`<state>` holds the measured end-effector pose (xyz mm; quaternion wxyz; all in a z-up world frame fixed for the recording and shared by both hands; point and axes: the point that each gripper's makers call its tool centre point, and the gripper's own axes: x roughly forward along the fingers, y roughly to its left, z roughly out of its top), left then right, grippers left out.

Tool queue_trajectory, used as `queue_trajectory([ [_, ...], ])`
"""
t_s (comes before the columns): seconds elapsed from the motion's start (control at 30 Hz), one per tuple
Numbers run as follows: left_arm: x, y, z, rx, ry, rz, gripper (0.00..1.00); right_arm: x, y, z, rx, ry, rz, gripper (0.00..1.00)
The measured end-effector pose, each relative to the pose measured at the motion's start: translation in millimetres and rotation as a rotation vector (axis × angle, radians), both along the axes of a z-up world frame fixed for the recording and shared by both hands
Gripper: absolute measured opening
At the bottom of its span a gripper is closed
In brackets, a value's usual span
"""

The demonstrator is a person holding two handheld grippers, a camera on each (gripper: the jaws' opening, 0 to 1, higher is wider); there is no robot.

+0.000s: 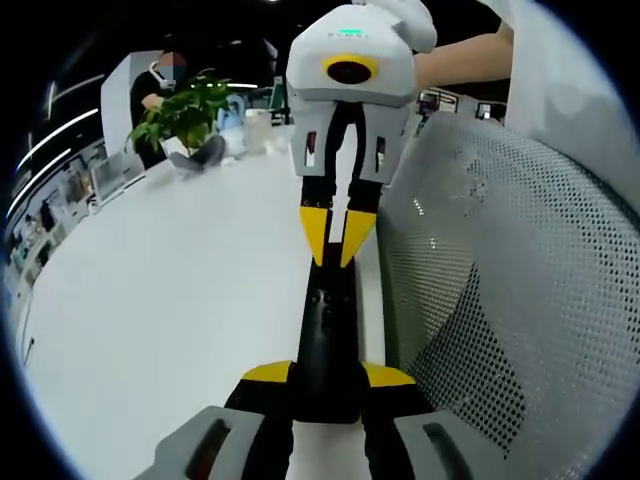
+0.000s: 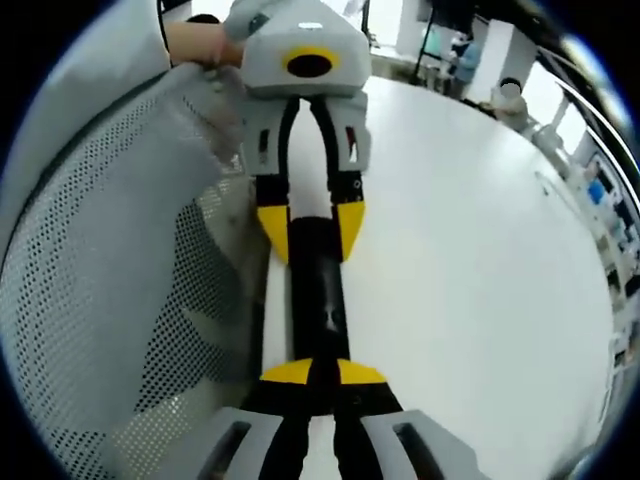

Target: Press the specified remote control buttons in sequence, fully releasing each button before pressing the next.

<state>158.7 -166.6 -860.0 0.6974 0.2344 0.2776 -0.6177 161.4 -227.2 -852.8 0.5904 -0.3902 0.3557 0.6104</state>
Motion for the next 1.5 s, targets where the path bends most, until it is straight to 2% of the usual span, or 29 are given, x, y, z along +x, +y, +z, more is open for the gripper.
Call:
queue_trajectory([
  [0.2,-0.1,-0.1,0.1,0.000,-0.001,0.001,0.24,-1.0,1.4,-1.2,-0.032,-0.021,0.039,0.04],
  [0.3,-0.1,-0.2,0.0,0.000,0.000,0.002,0.24,-2.0,0.7,-2.3,-0.062,-0.051,0.081,0.04],
  [0.47,-0.2,-0.4,-0.1,0.001,0.000,0.000,0.24,-0.2,1.8,-3.5,-0.102,-0.028,0.048,0.04],
  [0.6,-0.4,-0.6,-0.3,0.003,-0.001,-0.002,0.24,-1.6,0.8,-4.3,-0.126,-0.047,0.067,0.04],
  [0.63,-0.4,-0.6,-0.3,0.002,0.000,-0.002,0.24,-0.8,-0.1,-3.9,-0.116,-0.046,0.060,0.04],
  [0.7,-0.3,-0.6,-0.2,0.002,0.000,-0.001,0.24,-0.2,1.1,-2.5,-0.044,0.001,-0.041,0.04],
  [0.83,-0.3,-0.5,-0.2,0.001,-0.001,-0.002,0.24,-0.5,-1.3,-1.1,0.040,-0.026,-0.008,0.04],
  [1.0,-0.1,-0.4,-0.4,0.001,0.000,0.000,0.24,0.2,0.2,-0.6,0.061,-0.012,0.007,0.05],
  [1.13,-0.2,-0.4,-0.3,0.001,0.000,0.000,0.24,0.4,1.1,-0.3,0.095,-0.025,0.045,0.06],
  [1.27,-0.1,-0.3,-0.3,0.000,0.001,0.002,0.24,2.9,2.2,0.3,0.134,0.028,0.023,0.08],
  [1.4,-0.1,-0.2,-0.3,-0.001,0.001,0.002,0.24,0.6,3.8,0.6,0.116,0.017,0.068,0.07],
  [1.5,0.1,-0.3,-0.3,-0.001,0.002,0.004,0.24,1.6,4.7,0.6,0.113,0.033,0.061,0.07],
])
